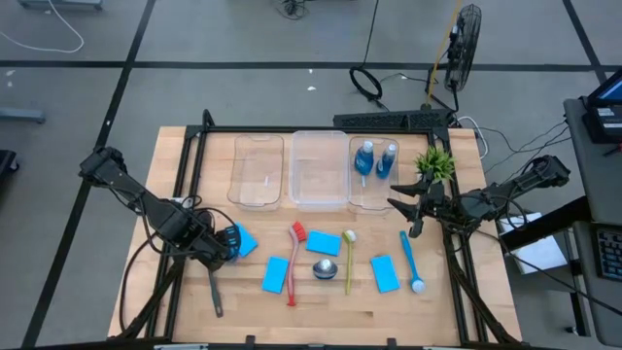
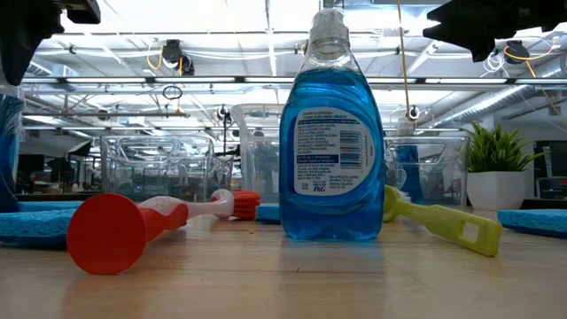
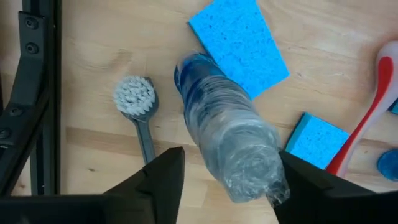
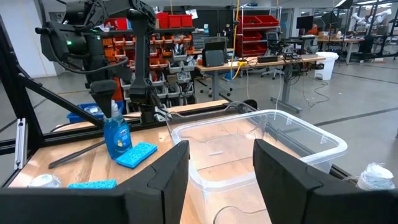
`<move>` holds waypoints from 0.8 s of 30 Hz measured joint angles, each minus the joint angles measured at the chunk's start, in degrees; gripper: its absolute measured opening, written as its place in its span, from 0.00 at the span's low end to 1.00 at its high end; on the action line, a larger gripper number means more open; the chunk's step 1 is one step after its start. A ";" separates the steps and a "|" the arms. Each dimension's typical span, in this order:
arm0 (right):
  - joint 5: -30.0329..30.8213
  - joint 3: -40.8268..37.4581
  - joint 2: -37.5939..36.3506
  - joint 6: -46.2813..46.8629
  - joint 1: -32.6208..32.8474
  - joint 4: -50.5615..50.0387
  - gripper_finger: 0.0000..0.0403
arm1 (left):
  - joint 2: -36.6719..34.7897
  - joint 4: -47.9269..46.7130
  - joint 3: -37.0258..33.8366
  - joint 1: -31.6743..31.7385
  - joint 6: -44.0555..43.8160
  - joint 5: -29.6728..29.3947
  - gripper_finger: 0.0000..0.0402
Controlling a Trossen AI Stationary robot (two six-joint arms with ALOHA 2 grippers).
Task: Pick & Place Kitchen Sink Supplies
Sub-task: Put the dishwashing liquid into the right transparent bin
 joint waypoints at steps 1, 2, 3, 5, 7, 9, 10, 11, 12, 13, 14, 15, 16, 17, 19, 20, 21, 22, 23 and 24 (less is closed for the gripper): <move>0.00 0.00 0.00 0.00 0.00 0.00 0.41 | 0.00 0.04 0.01 0.00 -0.02 -0.37 0.48; -0.01 0.00 0.00 0.00 -0.02 0.00 0.41 | 0.00 0.06 0.01 0.00 0.01 -1.03 0.46; -0.01 0.00 0.00 0.00 0.00 0.00 0.41 | 0.00 0.07 0.02 0.00 0.00 -1.65 0.45; 0.01 0.00 0.00 0.00 0.00 0.00 0.41 | 0.00 0.09 0.02 0.00 -0.07 -2.43 0.42; 0.00 0.00 0.00 0.00 0.01 0.00 0.41 | 0.00 0.22 0.02 0.00 0.00 -2.68 0.41; 0.01 0.00 0.00 0.00 -0.02 0.00 0.41 | 0.00 0.28 0.02 0.00 0.18 -2.70 0.41; 0.01 0.00 0.00 0.00 -0.01 0.00 0.41 | 0.00 0.28 0.02 0.00 0.16 -2.75 0.41; 0.01 0.00 0.00 0.00 0.00 0.00 0.41 | 0.00 0.28 0.02 0.00 0.17 -2.84 0.42; 0.01 0.00 0.00 0.00 0.00 0.00 0.41 | 0.00 0.30 0.02 0.00 0.44 -2.89 0.44; 0.01 0.00 0.00 0.00 -0.01 0.00 0.41 | 0.00 0.39 0.02 0.00 0.68 -2.92 0.45; 0.01 0.00 0.00 0.00 -0.02 0.00 0.41 | 0.00 0.42 0.02 0.00 1.09 -2.96 0.47; 0.01 0.00 0.00 0.00 0.00 0.00 0.41 | 0.00 0.42 0.02 0.00 1.43 -2.98 0.49; 0.01 0.00 0.00 0.00 0.00 0.00 0.41 | 0.00 0.40 0.02 0.00 1.45 -2.98 0.51; 0.01 0.00 0.00 0.00 -0.02 0.00 0.41 | 0.00 0.39 0.02 0.00 1.44 -2.98 0.53; 0.01 0.00 0.00 0.00 -0.01 0.00 0.41 | -0.01 0.39 0.02 0.00 1.44 -2.98 0.57; 0.01 0.00 0.00 0.00 0.00 0.00 0.41 | 0.00 0.39 0.01 0.00 1.44 -2.98 0.59; 0.01 0.00 0.00 0.00 0.00 0.00 0.41 | -0.02 0.39 0.02 0.00 1.44 -2.99 0.60; 0.01 0.00 0.00 0.00 0.00 0.00 0.41 | -0.02 0.37 0.02 0.00 1.44 -3.03 0.62; 0.01 0.00 0.00 0.00 0.00 0.00 0.41 | -0.02 0.35 0.02 0.00 1.44 -3.24 0.63; 0.01 0.00 0.00 0.00 -0.01 0.00 0.41 | -0.02 0.37 0.02 0.10 1.42 -3.64 0.64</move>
